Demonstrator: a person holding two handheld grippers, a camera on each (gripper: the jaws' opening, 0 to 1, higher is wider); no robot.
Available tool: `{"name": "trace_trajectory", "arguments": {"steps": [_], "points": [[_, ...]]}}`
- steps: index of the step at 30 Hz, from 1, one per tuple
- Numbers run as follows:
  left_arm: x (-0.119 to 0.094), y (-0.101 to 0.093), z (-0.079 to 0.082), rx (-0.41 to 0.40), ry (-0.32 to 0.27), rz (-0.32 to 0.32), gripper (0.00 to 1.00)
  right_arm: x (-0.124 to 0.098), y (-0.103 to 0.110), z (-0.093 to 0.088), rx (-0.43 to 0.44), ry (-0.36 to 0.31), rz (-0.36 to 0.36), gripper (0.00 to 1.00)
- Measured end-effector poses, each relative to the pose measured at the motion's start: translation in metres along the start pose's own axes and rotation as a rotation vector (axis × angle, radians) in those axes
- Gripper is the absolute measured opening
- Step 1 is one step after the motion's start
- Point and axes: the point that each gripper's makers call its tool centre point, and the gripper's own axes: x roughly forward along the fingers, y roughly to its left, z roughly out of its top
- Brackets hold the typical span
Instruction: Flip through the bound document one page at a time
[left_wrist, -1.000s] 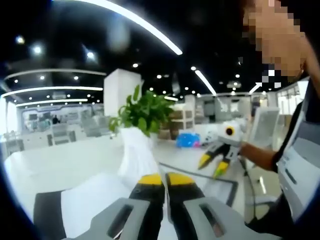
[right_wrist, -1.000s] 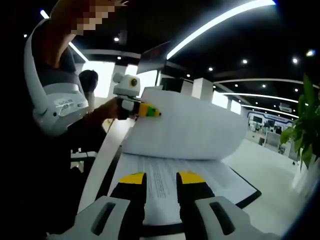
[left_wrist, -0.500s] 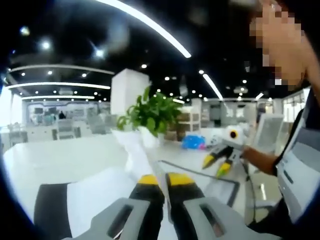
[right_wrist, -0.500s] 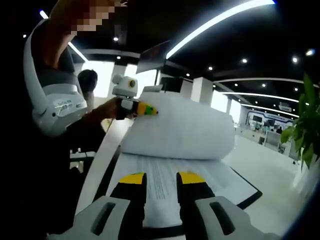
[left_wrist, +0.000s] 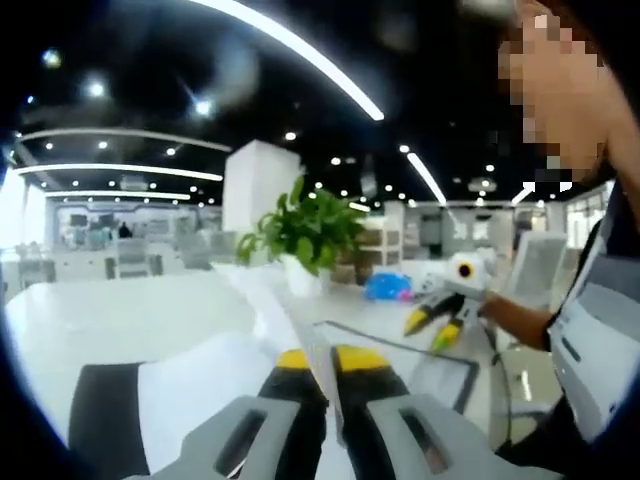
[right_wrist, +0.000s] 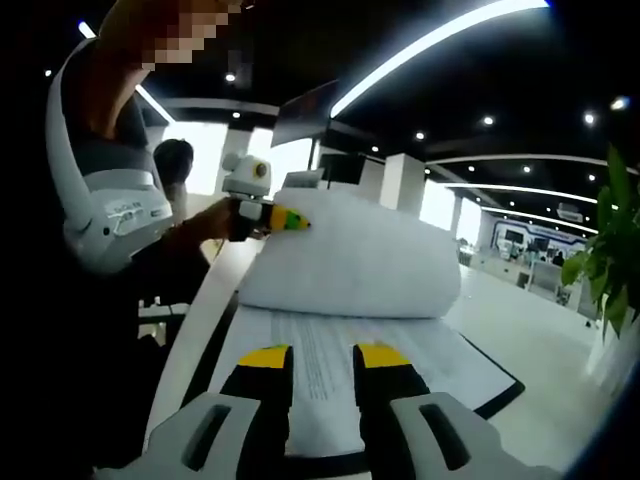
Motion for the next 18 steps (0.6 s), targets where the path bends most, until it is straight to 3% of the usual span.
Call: {"name": "trace_trajectory", "arguments": {"steps": [18], "points": [[-0.014, 0.013, -0.005, 0.002, -0.002, 0.019, 0.03, 0.008, 0.0, 0.003, -0.004, 0.002, 0.001, 0.27]]}}
